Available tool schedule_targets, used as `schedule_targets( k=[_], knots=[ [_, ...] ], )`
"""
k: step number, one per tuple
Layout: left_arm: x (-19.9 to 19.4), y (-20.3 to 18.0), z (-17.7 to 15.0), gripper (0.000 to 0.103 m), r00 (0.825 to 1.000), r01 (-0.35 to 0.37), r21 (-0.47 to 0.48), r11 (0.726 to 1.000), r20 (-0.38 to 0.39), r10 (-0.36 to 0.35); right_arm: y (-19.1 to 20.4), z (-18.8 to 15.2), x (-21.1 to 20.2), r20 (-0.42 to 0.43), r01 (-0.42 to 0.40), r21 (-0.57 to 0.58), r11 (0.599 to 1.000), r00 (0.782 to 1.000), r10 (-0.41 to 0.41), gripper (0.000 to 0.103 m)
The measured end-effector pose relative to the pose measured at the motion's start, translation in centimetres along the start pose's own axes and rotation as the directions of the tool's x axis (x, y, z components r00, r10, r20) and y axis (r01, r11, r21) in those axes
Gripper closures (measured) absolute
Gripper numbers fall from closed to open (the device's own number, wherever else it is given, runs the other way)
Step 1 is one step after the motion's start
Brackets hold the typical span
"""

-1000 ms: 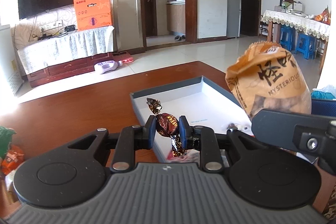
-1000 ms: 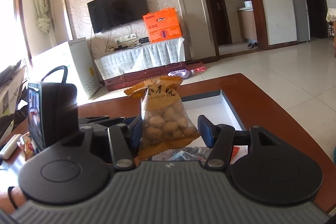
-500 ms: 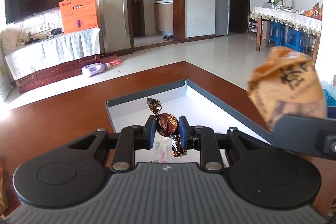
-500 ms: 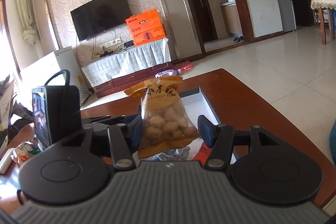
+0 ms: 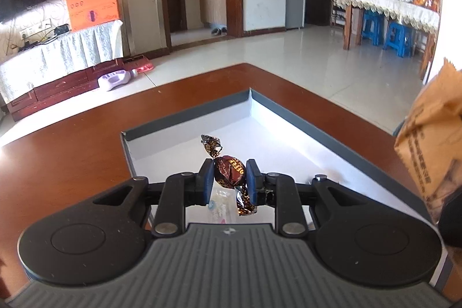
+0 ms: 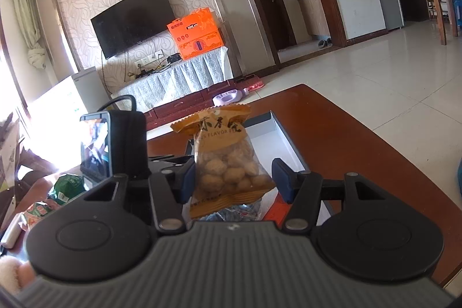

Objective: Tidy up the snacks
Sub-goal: 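Open the left tool to drop the chocolate while right tool releases the peanut bag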

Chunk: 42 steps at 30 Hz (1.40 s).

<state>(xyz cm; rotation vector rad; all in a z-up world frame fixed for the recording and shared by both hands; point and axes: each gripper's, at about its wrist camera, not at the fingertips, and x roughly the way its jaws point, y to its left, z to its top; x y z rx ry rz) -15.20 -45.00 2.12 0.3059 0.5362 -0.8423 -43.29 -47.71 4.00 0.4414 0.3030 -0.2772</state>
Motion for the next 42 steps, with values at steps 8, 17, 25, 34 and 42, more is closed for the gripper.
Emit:
schedule_targets(
  k=[8,17,25,34,42],
  knots=[
    [0.1,-0.9,-0.7,0.054,1.0,0.0,0.056,0.998,0.005,-0.001,0.0,0.2,0.2,-0.008,-0.001,0.003,1.0,1.0,0.001,0.044],
    [-0.7,-0.9,-1.5,0.04,1.0,-0.004,0.089,0.996,0.016,0.002,-0.1,0.0,0.6,-0.016,0.0,0.009,1.0,1.0,0.0,0.044],
    [-2.6,-0.8,-3.1,0.038,1.0,0.008,0.118,0.993,0.008,-0.009,-0.1,-0.1,1.2,-0.037,0.002,0.003,1.0,0.999,-0.002,0.044],
    [-7.1,-0.5,-6.1,0.034,0.997,0.062,0.197,0.978,0.031,-0.069,0.2,-0.4,2.8,-0.083,0.021,-0.009,1.0,0.996,-0.022,0.044],
    [-10.7,1.0,-8.5,0.033,0.991,0.113,0.191,0.975,0.043,-0.123,0.6,-0.9,4.4,-0.119,0.078,-0.018,0.997,0.99,-0.08,0.043]
  ],
)
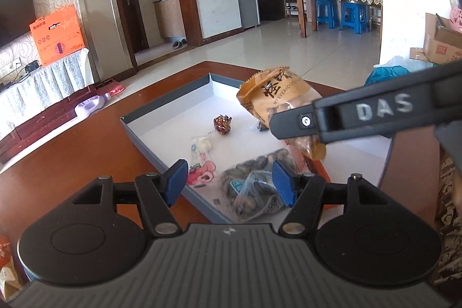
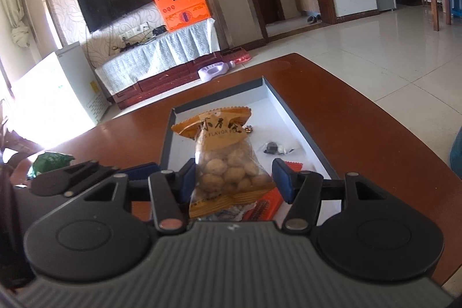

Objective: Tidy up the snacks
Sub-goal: 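Open the left tool to drop the chocolate while right tool releases the peanut bag, then move both open tools back to the snack pile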

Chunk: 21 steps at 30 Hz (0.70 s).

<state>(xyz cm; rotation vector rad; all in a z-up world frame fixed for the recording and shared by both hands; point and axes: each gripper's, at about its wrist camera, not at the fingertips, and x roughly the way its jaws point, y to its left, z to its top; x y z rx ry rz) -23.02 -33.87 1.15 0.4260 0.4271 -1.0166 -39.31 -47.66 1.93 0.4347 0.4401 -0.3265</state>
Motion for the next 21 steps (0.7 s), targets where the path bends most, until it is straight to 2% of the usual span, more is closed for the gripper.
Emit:
schedule_targets(
  k=[3,6,13,17,21],
  knots=[
    [-1.0,0.1,-0.4,0.033,1.0,-0.005,0.001,1.0,-0.002,0.005,-0.1,-0.2,0.3,-0.008,0.01,0.015,1.0,1.0,-0.01,0.042],
    [-1.5,0.6,-0.6,0.033,1.0,-0.015,0.001,1.0,-0.008,0.015,0.1,-0.3,0.0,0.008,0.019,0.014,1.0,1.0,-0.019,0.035],
    [-3.5,1.5,-0.8,0.033,0.999,-0.054,-0.024,0.998,0.0,0.054,0.3,-0.6,-1.1,0.073,0.068,0.012,0.998,0.995,-0.069,0.035],
    [-5.2,2.6,-1.6,0.033,0.994,-0.105,-0.048,0.993,0.002,0.105,1.9,-0.8,-1.2,0.091,0.028,-0.011,1.0,0.996,-0.027,0.035],
    [-6.6,4.9,-2.4,0.033,0.985,-0.171,-0.075,0.982,-0.02,0.17,4.3,-0.9,-1.2,0.105,-0.058,-0.064,0.996,0.992,0.064,0.035]
  ],
)
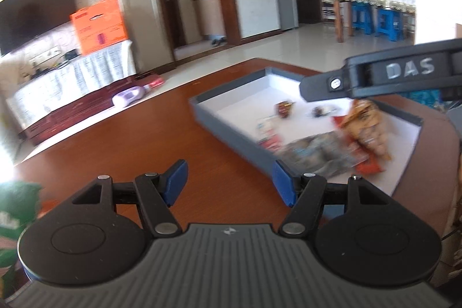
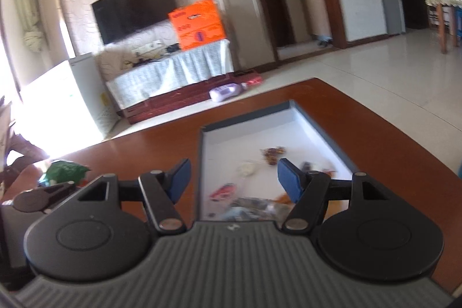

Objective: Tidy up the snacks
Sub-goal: 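Move both open tools back to the snack pile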

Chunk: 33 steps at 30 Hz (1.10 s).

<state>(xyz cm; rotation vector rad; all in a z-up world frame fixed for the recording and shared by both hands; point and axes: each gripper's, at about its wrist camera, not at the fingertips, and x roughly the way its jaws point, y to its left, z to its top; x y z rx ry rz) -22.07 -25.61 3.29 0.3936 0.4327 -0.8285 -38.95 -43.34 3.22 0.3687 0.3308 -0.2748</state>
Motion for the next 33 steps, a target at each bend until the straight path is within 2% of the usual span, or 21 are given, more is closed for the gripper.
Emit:
schedule_targets(
  k=[6,11,15,18,21,25,30,33],
  knots=[
    [-2.7,5.8,-1.3,0.033,0.991,-0.132,-0.1,0.986,-0.044,0.129,2.8,-0.4,1.0,-0.02,-0.082,-0.009,0.997,0.996,0.081,0.035],
    [-6.2,10.7,-2.5,0.033,0.971,-0.239,-0.17,0.956,-0.064,0.231,5.3,-1.1,2.0,-0.056,-0.139,-0.028,0.99,0.989,0.138,0.035],
    [-7.7,13.8,-3.7,0.032,0.947,-0.318,-0.185,0.93,-0.096,0.305,8.5,-2.3,3.1,-0.141,-0.191,-0.112,0.975,0.975,0.174,0.035],
    [-7.9,15.4,-4.5,0.032,0.933,-0.356,-0.212,0.91,-0.133,0.334,10.8,-3.4,3.8,-0.202,-0.228,-0.182,0.956,0.961,0.191,0.035],
    [-8.2,16.5,-4.8,0.032,0.928,-0.37,-0.238,0.898,-0.145,0.343,12.5,-4.3,4.4,-0.25,-0.267,-0.216,0.939,0.945,0.211,0.035],
    [-8.7,17.2,-5.6,0.024,0.92,-0.387,-0.22,0.895,-0.15,0.361,14.7,-5.4,5.7,-0.327,-0.314,-0.265,0.911,0.919,0.222,0.035],
    [-9.0,18.4,-6.2,0.024,0.914,-0.401,-0.222,0.889,-0.159,0.373,17.6,-6.6,6.2,-0.376,-0.359,-0.342,0.869,0.899,0.223,0.034],
    [-9.0,19.0,-6.3,0.024,0.914,-0.402,-0.249,0.881,-0.175,0.367,18.8,-6.8,6.9,-0.39,-0.375,-0.352,0.857,0.892,0.23,0.033]
  ],
)
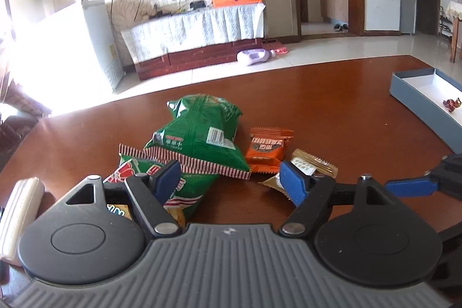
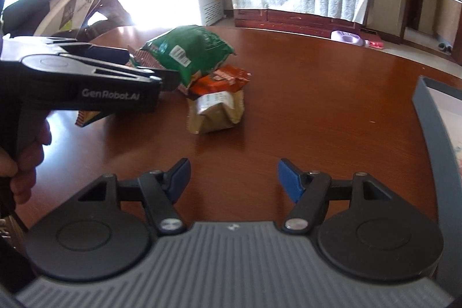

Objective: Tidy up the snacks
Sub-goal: 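Move both open tools back to the snack pile, then grasp the gold-wrapped cake with right tool while left tool grasps the orange wafer pack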

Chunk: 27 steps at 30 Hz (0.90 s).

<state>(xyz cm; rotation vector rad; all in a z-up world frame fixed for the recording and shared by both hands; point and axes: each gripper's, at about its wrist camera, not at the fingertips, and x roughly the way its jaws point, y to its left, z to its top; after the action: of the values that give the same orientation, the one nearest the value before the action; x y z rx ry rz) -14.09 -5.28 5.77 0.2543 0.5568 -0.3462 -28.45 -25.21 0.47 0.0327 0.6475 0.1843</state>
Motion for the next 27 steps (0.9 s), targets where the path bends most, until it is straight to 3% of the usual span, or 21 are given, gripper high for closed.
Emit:
schedule_targets(
  k=[7,12,18,22,27],
  knots=[
    [-1.2,0.8,0.8,0.023,0.999,-0.01,0.001,1.0,0.042,0.01,1.6,1.6,2.8,-0.003,-0.027,0.001,1.0,1.0,0.027,0.031],
    [-0.7,2.1,0.8,0.022,1.0,-0.013,-0.032,0.999,0.024,0.014,2.5,2.6,4.7,-0.006,0.031,-0.06,0.998,0.999,-0.032,0.03],
    [-0.3,2.3,1.2,0.022,1.0,-0.012,-0.052,0.999,0.022,0.013,1.5,3.2,5.4,0.013,0.015,-0.039,0.999,1.0,-0.015,0.026],
    [-0.1,1.8,1.2,0.022,1.0,-0.011,-0.039,0.999,0.029,0.012,1.3,3.5,5.3,0.013,-0.003,-0.025,1.0,1.0,0.003,0.052],
    [0.0,-0.1,1.8,0.022,0.997,0.035,0.007,0.999,0.073,-0.035,0.7,3.1,4.2,-0.008,0.002,-0.022,1.0,1.0,-0.003,0.055]
  ],
)
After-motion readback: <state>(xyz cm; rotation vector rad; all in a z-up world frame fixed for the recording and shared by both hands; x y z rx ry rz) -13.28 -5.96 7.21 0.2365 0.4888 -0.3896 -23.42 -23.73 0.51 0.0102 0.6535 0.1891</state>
